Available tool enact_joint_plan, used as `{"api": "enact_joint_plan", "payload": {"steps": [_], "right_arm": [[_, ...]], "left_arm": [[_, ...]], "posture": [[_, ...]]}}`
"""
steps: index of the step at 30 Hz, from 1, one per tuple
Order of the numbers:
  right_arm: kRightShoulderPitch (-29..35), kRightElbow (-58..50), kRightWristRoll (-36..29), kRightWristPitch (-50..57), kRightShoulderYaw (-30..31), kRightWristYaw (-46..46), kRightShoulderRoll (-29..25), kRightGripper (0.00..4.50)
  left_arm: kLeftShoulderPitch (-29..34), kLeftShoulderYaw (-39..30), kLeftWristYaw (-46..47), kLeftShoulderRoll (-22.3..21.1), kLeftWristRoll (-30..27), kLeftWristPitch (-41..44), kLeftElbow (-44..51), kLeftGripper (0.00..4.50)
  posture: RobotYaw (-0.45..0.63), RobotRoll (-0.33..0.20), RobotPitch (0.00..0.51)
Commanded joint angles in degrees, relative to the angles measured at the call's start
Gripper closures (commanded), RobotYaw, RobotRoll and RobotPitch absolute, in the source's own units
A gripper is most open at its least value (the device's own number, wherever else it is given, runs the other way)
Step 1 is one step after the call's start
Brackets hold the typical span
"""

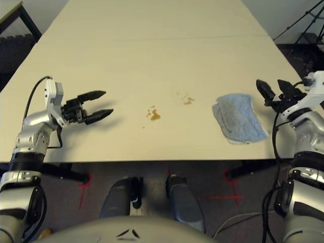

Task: Wipe the water off the table with a rag.

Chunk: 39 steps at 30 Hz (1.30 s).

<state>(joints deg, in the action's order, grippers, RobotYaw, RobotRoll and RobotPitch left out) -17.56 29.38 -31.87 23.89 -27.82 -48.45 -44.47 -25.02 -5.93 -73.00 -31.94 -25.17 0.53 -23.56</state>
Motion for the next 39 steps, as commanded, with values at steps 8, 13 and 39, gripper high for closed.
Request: {"api": "enact_joint_plan", "payload": {"steps": [8, 13, 39], "right_arm": [[7.6, -10.5, -1.2, 11.8, 2.7, -1.8, 0.6, 0.03], [6.5, -7.9, 1.7, 9.0, 4.6, -0.7, 1.7, 0.03], [8.6, -9.5, 10.0, 7.8, 17.1, -5.3, 2.7, 0.03]], "left_arm": [[-0.2, 0.9, 0.4, 1.1, 1.1, -0.4, 0.0, 0.00], [0.0, 0.7, 0.5, 1.0, 1.1, -0.3, 0.4, 0.00], [-0.3, 1.0, 0.3, 0.8, 1.4, 0.0, 0.3, 0.00]], "posture": [[-0.24, 0.000, 0.149], [-0.23, 0.000, 0.148], [-0.23, 0.000, 0.155]]}}
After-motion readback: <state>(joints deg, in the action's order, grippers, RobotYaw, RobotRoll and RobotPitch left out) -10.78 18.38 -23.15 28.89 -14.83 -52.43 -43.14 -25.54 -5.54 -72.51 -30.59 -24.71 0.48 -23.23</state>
